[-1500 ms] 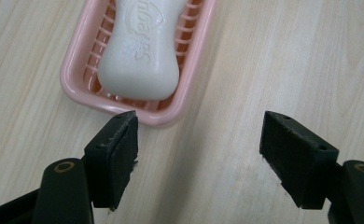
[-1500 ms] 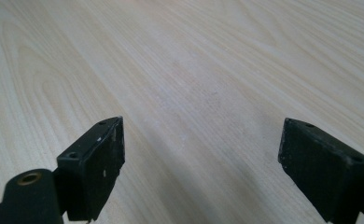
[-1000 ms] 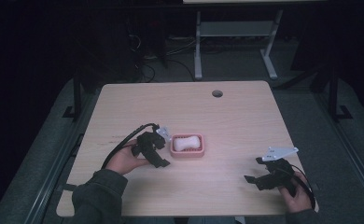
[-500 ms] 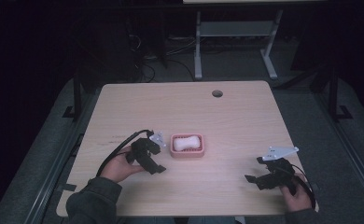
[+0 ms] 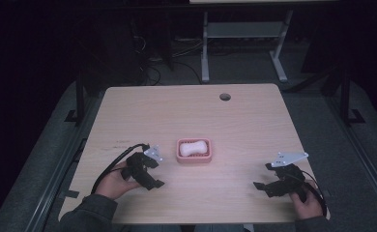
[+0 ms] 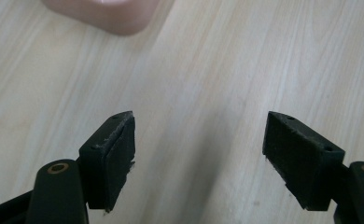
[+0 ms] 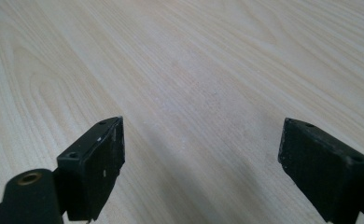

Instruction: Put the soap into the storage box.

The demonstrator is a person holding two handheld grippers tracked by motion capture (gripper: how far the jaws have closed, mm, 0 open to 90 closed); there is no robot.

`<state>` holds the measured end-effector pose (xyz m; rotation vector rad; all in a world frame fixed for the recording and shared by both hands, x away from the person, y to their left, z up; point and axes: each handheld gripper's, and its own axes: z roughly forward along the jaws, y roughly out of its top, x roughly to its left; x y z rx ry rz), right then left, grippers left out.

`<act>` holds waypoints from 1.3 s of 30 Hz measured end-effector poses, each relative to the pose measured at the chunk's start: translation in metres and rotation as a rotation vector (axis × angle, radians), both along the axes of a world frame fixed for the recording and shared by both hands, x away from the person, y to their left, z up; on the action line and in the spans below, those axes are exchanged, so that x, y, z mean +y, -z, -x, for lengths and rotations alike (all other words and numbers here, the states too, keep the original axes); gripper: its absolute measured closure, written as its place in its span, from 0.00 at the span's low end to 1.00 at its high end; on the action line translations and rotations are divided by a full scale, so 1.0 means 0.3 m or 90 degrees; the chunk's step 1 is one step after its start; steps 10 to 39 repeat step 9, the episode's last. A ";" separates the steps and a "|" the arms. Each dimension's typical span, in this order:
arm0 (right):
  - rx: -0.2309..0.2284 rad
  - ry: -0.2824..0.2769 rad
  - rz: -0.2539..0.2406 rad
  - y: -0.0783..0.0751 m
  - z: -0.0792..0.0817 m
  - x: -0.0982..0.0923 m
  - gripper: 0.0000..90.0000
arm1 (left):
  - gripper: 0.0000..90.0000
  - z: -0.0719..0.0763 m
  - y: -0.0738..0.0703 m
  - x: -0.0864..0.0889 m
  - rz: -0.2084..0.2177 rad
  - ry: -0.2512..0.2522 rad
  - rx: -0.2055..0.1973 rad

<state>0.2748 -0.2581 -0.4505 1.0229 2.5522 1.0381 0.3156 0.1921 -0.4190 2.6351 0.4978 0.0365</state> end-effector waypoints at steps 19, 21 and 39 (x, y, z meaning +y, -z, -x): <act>0.006 -0.006 0.005 0.004 0.002 0.002 0.16 | 0.24 0.073 0.022 0.072 0.012 -0.029 -0.017; 0.006 -0.006 0.005 0.004 0.002 0.002 0.16 | 0.24 0.073 0.022 0.072 0.012 -0.029 -0.017; 0.006 -0.006 0.005 0.004 0.002 0.002 0.16 | 0.24 0.073 0.022 0.072 0.012 -0.029 -0.017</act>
